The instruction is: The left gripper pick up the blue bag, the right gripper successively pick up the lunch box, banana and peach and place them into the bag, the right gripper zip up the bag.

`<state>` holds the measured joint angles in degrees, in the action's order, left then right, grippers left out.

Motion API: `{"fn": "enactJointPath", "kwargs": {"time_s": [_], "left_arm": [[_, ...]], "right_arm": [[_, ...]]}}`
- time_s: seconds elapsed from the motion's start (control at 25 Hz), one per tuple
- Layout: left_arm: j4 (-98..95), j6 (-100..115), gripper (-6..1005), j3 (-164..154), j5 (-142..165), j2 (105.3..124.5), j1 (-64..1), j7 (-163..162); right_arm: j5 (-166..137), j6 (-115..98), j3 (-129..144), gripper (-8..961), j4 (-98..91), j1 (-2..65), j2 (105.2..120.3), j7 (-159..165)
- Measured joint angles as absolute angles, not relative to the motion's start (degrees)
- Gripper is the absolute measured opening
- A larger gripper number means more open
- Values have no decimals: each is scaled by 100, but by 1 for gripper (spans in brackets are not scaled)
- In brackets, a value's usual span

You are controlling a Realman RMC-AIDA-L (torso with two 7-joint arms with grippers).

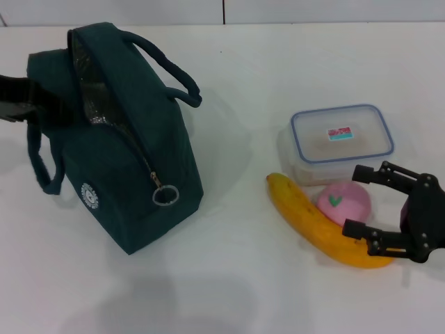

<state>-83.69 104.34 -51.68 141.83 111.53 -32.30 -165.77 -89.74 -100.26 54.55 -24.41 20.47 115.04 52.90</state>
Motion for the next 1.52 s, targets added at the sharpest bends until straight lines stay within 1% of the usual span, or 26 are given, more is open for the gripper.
{"fn": "enactJointPath", "kwargs": {"time_s": [0.28, 0.4, 0.44, 0.72, 0.8, 0.96, 1.04, 1.2, 1.28, 1.4, 1.52], "left_arm": [[-8407, 10501, 330, -5174, 14134, 11223, -3262, -16597], [-8400, 10506, 271, -5176, 14117, 11271, -3283, -16593], [-8391, 10508, 251, -5177, 14115, 11278, -3284, -16587], [-8377, 10513, 112, -5177, 13998, 11291, -3271, -16566], [-8374, 10543, 31, -5177, 13915, 11296, -3277, -16555], [-8405, 10598, 31, -5185, 13818, 11301, -3294, -16542], [-8408, 10600, 31, -5186, 13796, 11302, -3299, -16541], [-8408, 10600, 31, -5187, 13777, 11306, -3312, -16537], [-8413, 10600, 31, -5209, 13705, 11310, -3317, -16534], [-8415, 10600, 31, -5247, 13586, 11312, -3330, -16532], [-8417, 10595, 31, -5248, 13567, 11312, -3347, -16526]], "right_arm": [[-8971, -9965, 4775, 859, -2257, 1978, 11511, 5528], [-8969, -9792, 4342, 859, -2103, 1973, 11513, 5757], [-8967, -9566, 3837, 859, -1932, 1972, 11514, 6038], [-8959, -8527, 3285, 858, -1857, 2086, 11492, 7654], [-8959, -8115, 3314, 858, -1850, 2199, 11495, 8093], [-8999, -7733, 3342, 857, -1811, 2365, 11495, 8508], [-9020, -7450, 3353, 857, -1696, 2529, 11439, 8843], [-9028, -7313, 3365, 857, -1488, 2696, 11398, 8996], [-9030, -7295, 3365, 856, -1391, 2735, 11408, 9022], [-9033, -7208, 3384, 856, -1331, 2739, 11477, 9037], [-9034, -7097, 3430, 856, -1195, 2750, 11498, 9055]]}}
